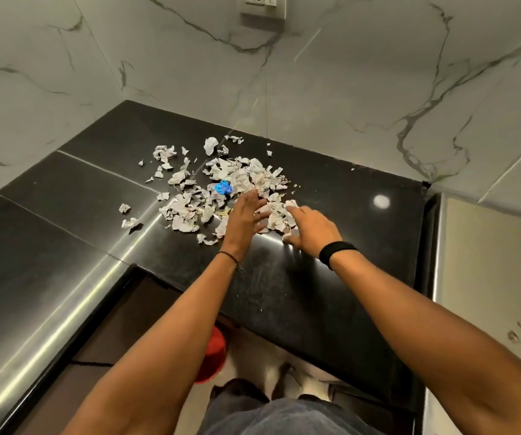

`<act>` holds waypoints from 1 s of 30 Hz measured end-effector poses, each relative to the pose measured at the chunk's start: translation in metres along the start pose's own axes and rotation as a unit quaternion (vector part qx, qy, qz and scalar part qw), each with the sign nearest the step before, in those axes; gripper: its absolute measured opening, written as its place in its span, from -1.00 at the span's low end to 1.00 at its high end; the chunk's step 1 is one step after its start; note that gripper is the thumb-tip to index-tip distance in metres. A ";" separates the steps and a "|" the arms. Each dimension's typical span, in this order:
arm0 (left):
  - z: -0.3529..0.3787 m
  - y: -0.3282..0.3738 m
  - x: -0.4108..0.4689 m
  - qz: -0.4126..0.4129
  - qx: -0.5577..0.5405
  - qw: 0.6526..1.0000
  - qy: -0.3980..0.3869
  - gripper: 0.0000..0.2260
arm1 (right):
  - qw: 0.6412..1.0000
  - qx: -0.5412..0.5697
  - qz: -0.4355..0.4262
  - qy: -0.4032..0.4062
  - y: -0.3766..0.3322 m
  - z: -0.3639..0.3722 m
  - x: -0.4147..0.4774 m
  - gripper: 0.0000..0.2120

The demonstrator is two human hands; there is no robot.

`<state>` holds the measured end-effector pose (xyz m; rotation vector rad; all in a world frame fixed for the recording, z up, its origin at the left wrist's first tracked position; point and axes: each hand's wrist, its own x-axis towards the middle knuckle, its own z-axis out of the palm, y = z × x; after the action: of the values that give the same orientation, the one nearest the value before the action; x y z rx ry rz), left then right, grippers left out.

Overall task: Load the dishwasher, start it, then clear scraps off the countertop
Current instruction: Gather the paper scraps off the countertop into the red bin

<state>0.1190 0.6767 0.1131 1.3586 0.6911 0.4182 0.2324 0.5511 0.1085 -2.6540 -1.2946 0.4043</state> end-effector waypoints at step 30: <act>-0.028 -0.044 0.068 -0.220 -0.369 0.899 -0.086 -0.28 | 0.883 0.377 0.179 0.216 -0.026 0.066 0.004 -0.88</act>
<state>0.1450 0.7332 0.0545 0.4866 0.5808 0.1563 0.1949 0.5724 0.0515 -2.1030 -0.3800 0.2568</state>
